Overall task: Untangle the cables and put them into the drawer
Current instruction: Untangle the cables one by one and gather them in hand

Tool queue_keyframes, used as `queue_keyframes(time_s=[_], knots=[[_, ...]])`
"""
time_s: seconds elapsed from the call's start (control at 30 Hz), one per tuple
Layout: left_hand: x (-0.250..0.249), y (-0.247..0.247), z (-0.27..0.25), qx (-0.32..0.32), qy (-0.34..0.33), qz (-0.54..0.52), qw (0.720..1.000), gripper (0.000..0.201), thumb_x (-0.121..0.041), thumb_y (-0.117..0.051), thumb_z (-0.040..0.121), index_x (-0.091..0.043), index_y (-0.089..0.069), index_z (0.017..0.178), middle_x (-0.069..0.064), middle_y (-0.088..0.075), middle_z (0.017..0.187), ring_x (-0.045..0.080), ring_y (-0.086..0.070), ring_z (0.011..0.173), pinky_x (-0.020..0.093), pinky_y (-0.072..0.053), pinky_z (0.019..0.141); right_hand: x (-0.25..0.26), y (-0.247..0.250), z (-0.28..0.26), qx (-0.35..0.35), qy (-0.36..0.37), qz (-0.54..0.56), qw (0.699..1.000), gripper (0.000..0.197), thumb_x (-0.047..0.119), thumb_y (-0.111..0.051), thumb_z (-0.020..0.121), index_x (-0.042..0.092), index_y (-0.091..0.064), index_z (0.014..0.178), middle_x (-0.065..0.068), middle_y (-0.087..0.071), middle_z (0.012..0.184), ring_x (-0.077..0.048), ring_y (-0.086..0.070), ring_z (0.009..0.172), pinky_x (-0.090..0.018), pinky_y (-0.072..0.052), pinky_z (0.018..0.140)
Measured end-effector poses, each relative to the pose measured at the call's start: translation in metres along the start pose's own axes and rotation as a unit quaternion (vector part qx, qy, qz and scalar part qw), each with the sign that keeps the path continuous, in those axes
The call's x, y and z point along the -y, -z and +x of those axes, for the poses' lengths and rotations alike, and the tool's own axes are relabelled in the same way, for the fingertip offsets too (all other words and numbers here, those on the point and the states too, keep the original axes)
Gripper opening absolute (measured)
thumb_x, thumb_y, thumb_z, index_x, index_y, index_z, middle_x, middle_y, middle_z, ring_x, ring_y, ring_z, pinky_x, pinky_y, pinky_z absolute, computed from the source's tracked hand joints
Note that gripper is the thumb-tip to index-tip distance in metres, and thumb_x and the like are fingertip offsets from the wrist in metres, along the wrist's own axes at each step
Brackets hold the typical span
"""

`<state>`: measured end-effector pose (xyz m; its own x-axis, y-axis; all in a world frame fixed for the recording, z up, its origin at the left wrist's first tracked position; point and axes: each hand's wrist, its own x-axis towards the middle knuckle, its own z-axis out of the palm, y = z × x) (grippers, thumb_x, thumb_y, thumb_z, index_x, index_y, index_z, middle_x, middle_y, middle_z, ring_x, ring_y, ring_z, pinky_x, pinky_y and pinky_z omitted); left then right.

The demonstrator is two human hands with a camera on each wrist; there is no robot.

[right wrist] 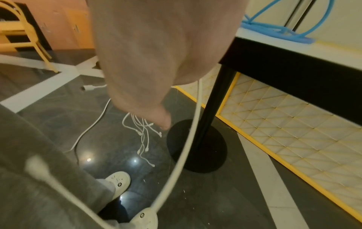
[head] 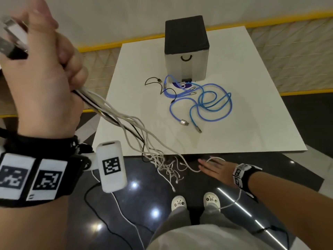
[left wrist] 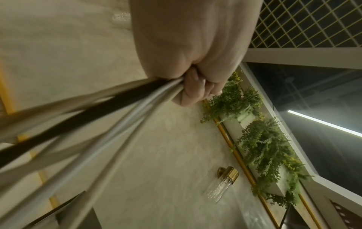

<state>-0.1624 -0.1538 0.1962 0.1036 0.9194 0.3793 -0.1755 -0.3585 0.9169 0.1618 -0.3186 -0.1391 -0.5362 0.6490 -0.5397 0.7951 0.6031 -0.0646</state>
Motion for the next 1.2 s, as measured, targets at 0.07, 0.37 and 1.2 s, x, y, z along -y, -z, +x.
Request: queue_keyframes(time_s=[0.07, 0.37, 1.2], knots=[[0.008, 0.005, -0.001, -0.004, 0.021, 0.006, 1.0, 0.024, -0.016, -0.036, 0.103, -0.022, -0.033, 0.079, -0.009, -0.028, 0.063, 0.004, -0.022, 0.047, 0.013, -0.022, 0.039, -0.004, -0.001, -0.003, 0.038, 0.002, 0.011, 0.999, 0.1, -0.001, -0.051, 0.086, 0.017, 0.034, 0.136, -0.007, 0.043, 0.142, -0.027, 0.012, 0.147, -0.038, 0.011, 0.113], [0.01, -0.058, -0.026, -0.002, 0.06, -0.005, 0.998, 0.034, -0.04, -0.051, 0.101, -0.023, -0.035, 0.076, -0.006, -0.024, 0.06, 0.004, -0.019, 0.043, 0.016, -0.017, 0.035, 0.006, 0.028, 0.016, -0.013, -0.042, 0.243, 0.969, 0.064, 0.001, -0.05, 0.082, 0.021, -0.04, 0.141, -0.008, -0.027, 0.15, -0.031, -0.041, 0.132, -0.039, -0.037, 0.109], [0.085, -0.088, -0.034, -0.04, 0.178, -0.001, 0.983, 0.019, -0.026, -0.059, 0.096, -0.023, -0.058, 0.077, 0.016, -0.016, 0.068, 0.023, -0.013, 0.057, 0.024, -0.013, 0.043, -0.071, 0.129, 0.098, -0.247, -0.292, 0.38, 0.842, 0.017, 0.006, -0.052, 0.088, 0.007, -0.064, 0.1, -0.014, -0.052, 0.107, -0.03, -0.054, 0.085, -0.035, -0.048, 0.083]])
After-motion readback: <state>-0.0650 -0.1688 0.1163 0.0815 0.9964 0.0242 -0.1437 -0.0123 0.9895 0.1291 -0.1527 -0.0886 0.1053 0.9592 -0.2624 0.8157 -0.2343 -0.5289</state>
